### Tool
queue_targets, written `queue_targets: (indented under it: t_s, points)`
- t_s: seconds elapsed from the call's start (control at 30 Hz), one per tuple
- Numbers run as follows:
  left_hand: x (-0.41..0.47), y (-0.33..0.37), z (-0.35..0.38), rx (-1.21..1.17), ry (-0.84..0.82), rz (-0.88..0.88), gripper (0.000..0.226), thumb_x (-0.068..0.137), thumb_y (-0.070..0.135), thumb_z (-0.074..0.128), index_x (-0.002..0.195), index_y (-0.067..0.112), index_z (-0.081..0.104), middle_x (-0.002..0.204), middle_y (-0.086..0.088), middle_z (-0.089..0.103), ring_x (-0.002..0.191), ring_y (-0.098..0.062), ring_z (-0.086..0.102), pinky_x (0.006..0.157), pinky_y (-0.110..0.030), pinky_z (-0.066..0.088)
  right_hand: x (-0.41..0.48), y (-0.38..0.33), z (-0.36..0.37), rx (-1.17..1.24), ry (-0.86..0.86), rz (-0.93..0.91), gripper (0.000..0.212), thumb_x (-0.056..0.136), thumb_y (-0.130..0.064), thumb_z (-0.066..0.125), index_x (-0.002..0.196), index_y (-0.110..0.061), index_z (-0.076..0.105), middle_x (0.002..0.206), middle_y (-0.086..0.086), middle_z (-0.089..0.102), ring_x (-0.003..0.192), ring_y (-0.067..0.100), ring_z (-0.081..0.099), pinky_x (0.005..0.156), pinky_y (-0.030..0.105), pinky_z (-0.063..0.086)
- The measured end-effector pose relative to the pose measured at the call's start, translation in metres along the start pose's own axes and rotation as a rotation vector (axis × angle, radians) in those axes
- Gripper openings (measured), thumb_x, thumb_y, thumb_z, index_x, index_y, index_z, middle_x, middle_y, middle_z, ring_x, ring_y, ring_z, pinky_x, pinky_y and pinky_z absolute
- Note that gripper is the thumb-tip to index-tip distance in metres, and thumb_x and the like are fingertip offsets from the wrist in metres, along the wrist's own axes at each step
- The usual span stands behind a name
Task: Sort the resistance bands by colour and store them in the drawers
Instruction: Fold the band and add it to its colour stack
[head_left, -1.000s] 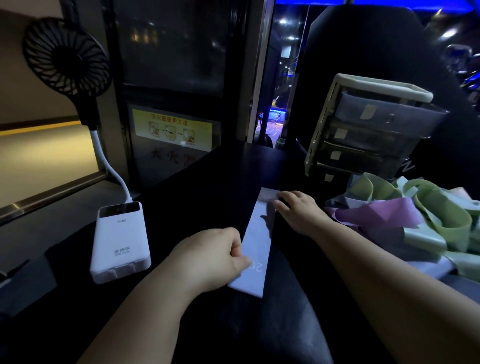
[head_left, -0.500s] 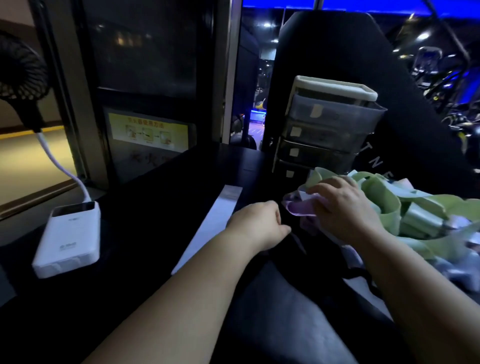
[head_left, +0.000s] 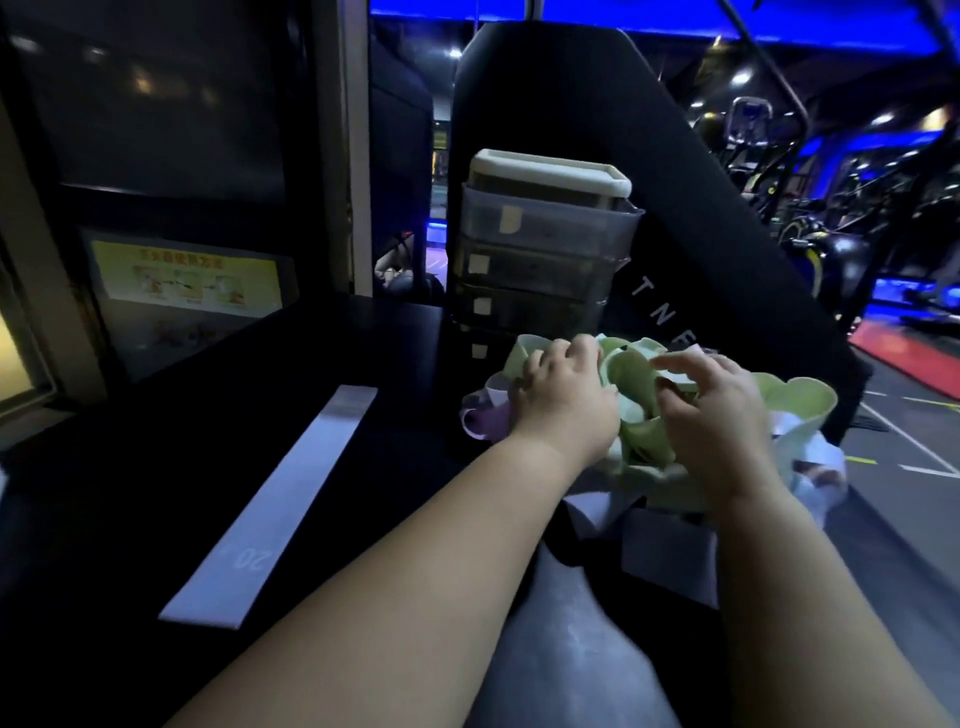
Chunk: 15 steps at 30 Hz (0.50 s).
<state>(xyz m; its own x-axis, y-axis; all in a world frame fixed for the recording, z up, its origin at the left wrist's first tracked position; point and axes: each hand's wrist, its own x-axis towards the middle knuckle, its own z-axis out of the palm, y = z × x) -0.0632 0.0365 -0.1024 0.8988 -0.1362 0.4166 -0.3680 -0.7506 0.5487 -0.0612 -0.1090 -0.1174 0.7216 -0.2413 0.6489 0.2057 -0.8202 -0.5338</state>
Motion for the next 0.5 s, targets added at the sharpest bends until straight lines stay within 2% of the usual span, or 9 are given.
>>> queue_targets:
  t_s: [0.07,0.23,0.37,0.43,0.5]
  points:
    - [0.004,0.006,0.010,-0.032,0.033,0.034,0.030,0.096,0.028,0.050,0.124,0.016,0.047,0.132,-0.006,0.049,0.124,-0.028,0.037,0.102,-0.037,0.029,0.002,0.008,-0.004,0.020,0.009,0.060,0.023,0.085,-0.013,0.065,0.106,-0.019,0.073,0.116,0.004,0.062,0.113,0.026,0.054,0.093,0.029,0.039]
    - [0.006,0.001,0.036,-0.018,-0.090,-0.001,0.035,0.096,0.042,0.049,0.126,0.025,0.050,0.133,0.003,0.051,0.128,-0.022,0.035,0.103,-0.038,0.029,0.011,0.019,-0.009,-0.001,-0.031,0.121,0.021,0.087,-0.025,0.066,0.107,-0.022,0.071,0.114,0.000,0.061,0.114,0.022,0.051,0.096,0.032,0.040]
    - [0.006,-0.009,0.044,0.034,-0.113,0.042,0.046,0.094,0.045,0.051,0.138,0.035,0.042,0.140,0.009,0.046,0.133,-0.019,0.028,0.108,-0.038,0.025,0.016,0.024,-0.018,-0.009,-0.023,0.151,0.017,0.087,-0.030,0.066,0.102,-0.026,0.071,0.108,-0.003,0.063,0.103,0.015,0.054,0.082,0.026,0.038]
    - [0.008,-0.010,0.043,0.041,-0.103,0.084,0.040,0.094,0.042,0.052,0.134,0.040,0.048,0.134,0.012,0.049,0.130,-0.018,0.030,0.105,-0.036,0.026,0.019,0.026,-0.026,-0.029,0.023,0.161,0.015,0.087,-0.031,0.066,0.100,-0.028,0.072,0.107,-0.005,0.066,0.101,0.014,0.056,0.077,0.023,0.034]
    - [0.007,-0.010,0.043,0.055,-0.103,0.114,0.025,0.094,0.041,0.052,0.118,0.038,0.061,0.124,0.014,0.052,0.126,-0.017,0.032,0.100,-0.034,0.027,0.019,0.030,-0.033,-0.055,0.074,0.165,0.012,0.086,-0.032,0.066,0.097,-0.029,0.071,0.106,-0.005,0.068,0.102,0.017,0.057,0.076,0.024,0.034]
